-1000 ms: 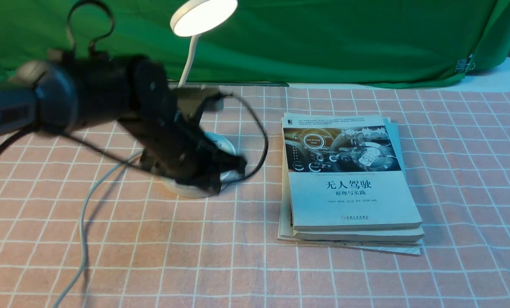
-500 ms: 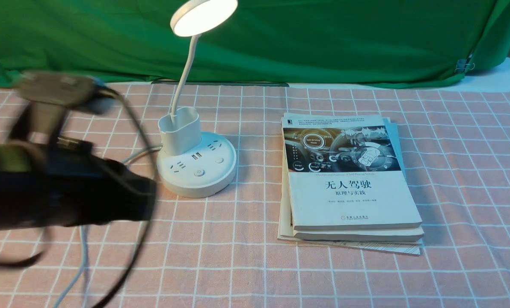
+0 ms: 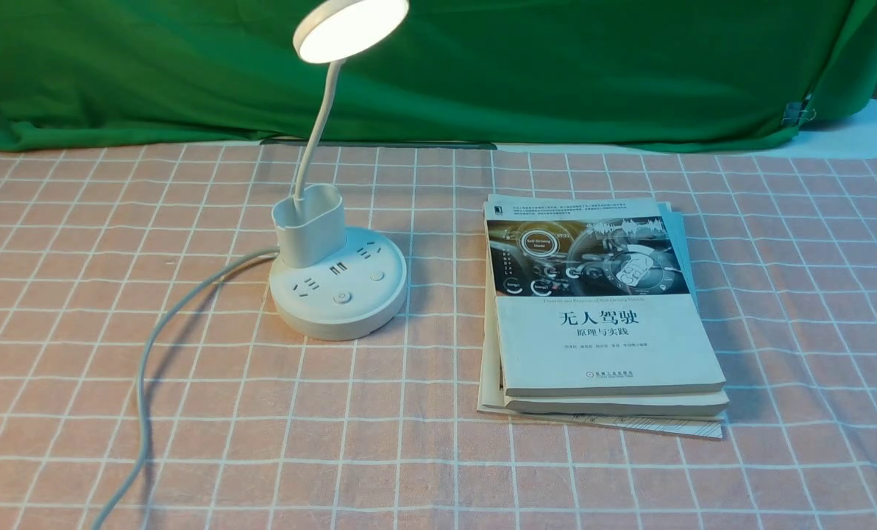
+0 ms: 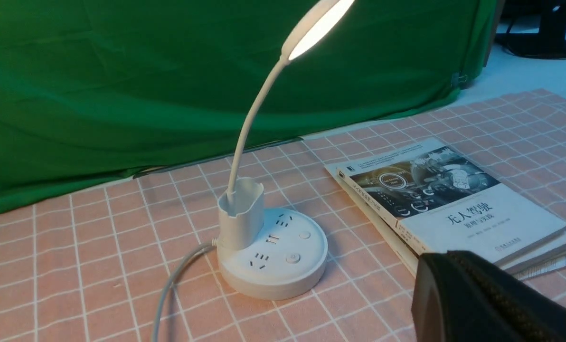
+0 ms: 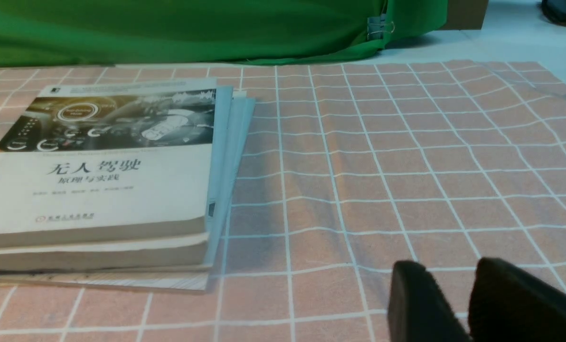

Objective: Turn on the table lamp on the pink coffee tablecloth with your hand.

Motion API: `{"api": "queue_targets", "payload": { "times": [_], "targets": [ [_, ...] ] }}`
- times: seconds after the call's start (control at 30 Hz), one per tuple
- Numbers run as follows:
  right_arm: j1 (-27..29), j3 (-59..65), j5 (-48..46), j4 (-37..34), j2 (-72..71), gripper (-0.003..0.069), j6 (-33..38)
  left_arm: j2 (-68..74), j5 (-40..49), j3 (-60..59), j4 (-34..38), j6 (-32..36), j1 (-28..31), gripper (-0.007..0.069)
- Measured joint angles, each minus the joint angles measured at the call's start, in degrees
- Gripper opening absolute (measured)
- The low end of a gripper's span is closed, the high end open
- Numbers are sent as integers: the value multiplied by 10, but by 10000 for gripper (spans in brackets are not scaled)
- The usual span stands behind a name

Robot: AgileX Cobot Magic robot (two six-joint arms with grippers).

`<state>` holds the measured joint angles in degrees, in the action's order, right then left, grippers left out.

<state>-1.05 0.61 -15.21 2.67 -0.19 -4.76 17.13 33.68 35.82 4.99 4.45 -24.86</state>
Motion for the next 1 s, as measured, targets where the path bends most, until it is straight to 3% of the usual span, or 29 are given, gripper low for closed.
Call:
{"api": "queue_targets", "payload": {
  "times": [0.23,0.53,0.67,0.8,0.9,1.0],
  "targets": [
    [0,0,0,0,0,238,0,-6,0,-28,2,-1,0,-1],
    [0,0,0,0,0,238,0,-38,-11,-55,-62,-2,20,-1],
    [0,0,0,0,0,238,0,-97,-102,-99,-66,-2,101,0],
    [0,0,0,0,0,238,0,-165,-272,-187,-41,7,207,0],
    [0,0,1,0,0,238,0,-171,-350,-247,-27,16,235,0],
    [0,0,0,0,0,238,0,-172,-360,-288,-26,17,235,0]
  ]
}}
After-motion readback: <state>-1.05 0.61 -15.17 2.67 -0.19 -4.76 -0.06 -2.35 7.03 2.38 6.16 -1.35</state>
